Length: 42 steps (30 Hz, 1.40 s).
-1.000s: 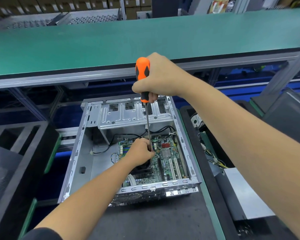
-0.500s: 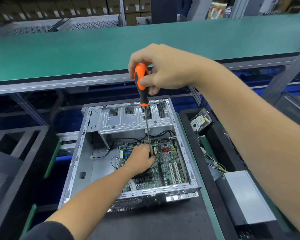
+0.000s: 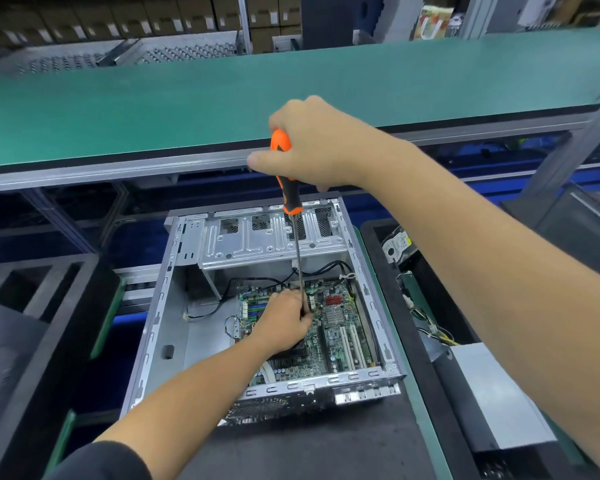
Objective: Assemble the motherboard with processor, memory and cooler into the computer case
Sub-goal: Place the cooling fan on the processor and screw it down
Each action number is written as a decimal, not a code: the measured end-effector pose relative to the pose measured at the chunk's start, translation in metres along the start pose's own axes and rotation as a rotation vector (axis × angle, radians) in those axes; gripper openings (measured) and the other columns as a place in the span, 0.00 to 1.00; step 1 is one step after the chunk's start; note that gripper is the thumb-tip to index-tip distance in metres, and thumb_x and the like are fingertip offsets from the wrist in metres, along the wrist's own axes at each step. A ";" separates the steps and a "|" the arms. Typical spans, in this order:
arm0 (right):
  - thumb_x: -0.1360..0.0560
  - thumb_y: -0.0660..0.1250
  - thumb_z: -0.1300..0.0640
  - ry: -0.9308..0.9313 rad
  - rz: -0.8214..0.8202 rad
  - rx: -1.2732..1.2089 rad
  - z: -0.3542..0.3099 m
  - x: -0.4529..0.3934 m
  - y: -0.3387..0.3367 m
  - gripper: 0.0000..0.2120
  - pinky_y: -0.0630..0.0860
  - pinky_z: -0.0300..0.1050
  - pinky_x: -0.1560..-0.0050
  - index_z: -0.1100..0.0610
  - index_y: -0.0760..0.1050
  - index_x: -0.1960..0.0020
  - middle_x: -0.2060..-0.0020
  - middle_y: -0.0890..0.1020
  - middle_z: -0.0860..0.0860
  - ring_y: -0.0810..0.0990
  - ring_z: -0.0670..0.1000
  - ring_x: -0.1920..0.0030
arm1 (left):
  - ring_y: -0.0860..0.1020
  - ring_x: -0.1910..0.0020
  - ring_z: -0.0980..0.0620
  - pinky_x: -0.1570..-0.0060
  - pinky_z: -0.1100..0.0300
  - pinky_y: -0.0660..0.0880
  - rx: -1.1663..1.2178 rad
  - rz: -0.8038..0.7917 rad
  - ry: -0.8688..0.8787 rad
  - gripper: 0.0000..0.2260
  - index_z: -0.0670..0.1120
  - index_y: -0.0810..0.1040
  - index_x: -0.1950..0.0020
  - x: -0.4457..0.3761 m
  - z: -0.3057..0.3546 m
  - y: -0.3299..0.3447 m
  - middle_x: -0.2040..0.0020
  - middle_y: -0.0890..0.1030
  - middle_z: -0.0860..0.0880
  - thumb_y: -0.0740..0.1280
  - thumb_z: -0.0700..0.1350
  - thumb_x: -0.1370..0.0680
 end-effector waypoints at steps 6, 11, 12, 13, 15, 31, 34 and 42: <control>0.25 0.70 0.60 -0.022 -0.230 -0.494 -0.004 0.011 0.020 0.14 0.76 0.39 0.71 0.65 0.70 0.45 0.62 0.83 0.57 0.83 0.52 0.71 | 0.65 0.58 0.54 0.47 0.59 0.59 0.017 0.012 -0.005 0.13 0.55 0.65 0.65 0.000 -0.002 0.000 0.63 0.67 0.59 0.64 0.46 0.22; 0.24 0.70 0.55 -0.014 -0.086 -0.493 0.000 0.013 0.017 0.15 0.76 0.38 0.72 0.67 0.72 0.52 0.64 0.84 0.57 0.82 0.51 0.72 | 0.67 0.58 0.54 0.48 0.59 0.60 0.085 0.007 -0.035 0.13 0.55 0.66 0.65 0.001 -0.004 0.000 0.62 0.69 0.58 0.65 0.46 0.23; 0.24 0.70 0.54 -0.014 -0.067 -0.489 0.001 0.013 0.015 0.14 0.76 0.38 0.73 0.65 0.72 0.53 0.64 0.84 0.57 0.82 0.51 0.73 | 0.68 0.57 0.53 0.48 0.58 0.62 0.100 0.005 -0.039 0.12 0.54 0.67 0.65 0.001 -0.004 -0.001 0.62 0.70 0.57 0.66 0.46 0.23; 0.24 0.70 0.53 -0.014 -0.046 -0.491 0.001 0.013 0.012 0.13 0.75 0.37 0.74 0.63 0.72 0.54 0.64 0.84 0.56 0.82 0.51 0.73 | 0.69 0.56 0.52 0.49 0.56 0.65 0.111 -0.001 -0.041 0.12 0.53 0.67 0.65 0.000 -0.003 -0.002 0.62 0.70 0.57 0.66 0.47 0.23; 0.24 0.70 0.52 -0.013 0.005 -0.508 0.001 0.013 0.003 0.13 0.73 0.35 0.75 0.61 0.72 0.55 0.66 0.84 0.54 0.81 0.50 0.74 | 0.70 0.55 0.51 0.49 0.55 0.68 0.137 -0.014 -0.039 0.10 0.52 0.69 0.64 0.001 -0.002 -0.004 0.62 0.71 0.55 0.66 0.48 0.23; 0.21 0.65 0.51 -0.019 0.498 -0.573 0.005 0.031 -0.109 0.14 0.71 0.33 0.73 0.57 0.65 0.58 0.72 0.76 0.49 0.82 0.53 0.67 | 0.64 0.78 0.53 0.72 0.60 0.63 0.264 0.263 0.206 0.27 0.44 0.68 0.71 0.000 0.070 -0.079 0.77 0.66 0.53 0.49 0.59 0.19; 0.19 0.63 0.51 0.012 0.553 -0.507 0.017 0.045 -0.127 0.14 0.72 0.36 0.71 0.58 0.65 0.57 0.70 0.76 0.51 0.79 0.49 0.71 | 0.61 0.78 0.52 0.70 0.55 0.65 0.266 0.203 0.315 0.27 0.46 0.64 0.73 -0.007 0.116 -0.077 0.78 0.63 0.52 0.50 0.58 0.19; 0.19 0.61 0.50 0.184 0.560 -0.349 0.075 0.106 -0.140 0.14 0.68 0.33 0.78 0.58 0.61 0.53 0.69 0.72 0.51 0.79 0.47 0.73 | 0.69 0.72 0.49 0.64 0.54 0.69 0.262 0.010 0.448 0.23 0.43 0.67 0.70 -0.021 0.201 -0.029 0.74 0.69 0.48 0.55 0.54 0.19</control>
Point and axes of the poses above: each hand's wrist, its own x-axis away from the middle knuckle, its own y-axis out of the palm, z = x × y, the point moved 9 cm from there along -x, towards the middle knuckle
